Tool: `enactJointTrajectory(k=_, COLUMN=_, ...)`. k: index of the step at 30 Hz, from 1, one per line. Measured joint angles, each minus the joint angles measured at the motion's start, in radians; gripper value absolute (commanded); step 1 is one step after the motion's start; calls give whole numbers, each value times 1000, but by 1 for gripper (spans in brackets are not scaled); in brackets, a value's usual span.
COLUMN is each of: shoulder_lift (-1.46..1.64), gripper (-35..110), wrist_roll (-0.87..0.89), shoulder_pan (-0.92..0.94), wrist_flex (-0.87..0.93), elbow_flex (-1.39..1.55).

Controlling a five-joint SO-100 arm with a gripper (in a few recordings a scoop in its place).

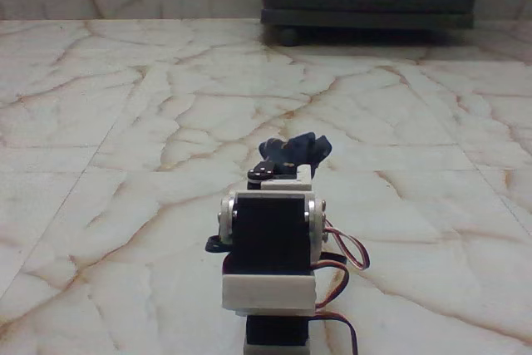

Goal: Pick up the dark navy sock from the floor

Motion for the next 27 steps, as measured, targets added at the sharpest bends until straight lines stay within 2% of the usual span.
enactJointTrajectory(k=8, shoulder_lift=0, gripper=0, wrist_roll=48, shoulder_pan=43, wrist_flex=-71, elbow_flex=0)
enactJointTrajectory(k=27, shoulder_lift=0, gripper=0, wrist_roll=32, shoulder_pan=58, wrist_flex=-71, elbow_flex=0)
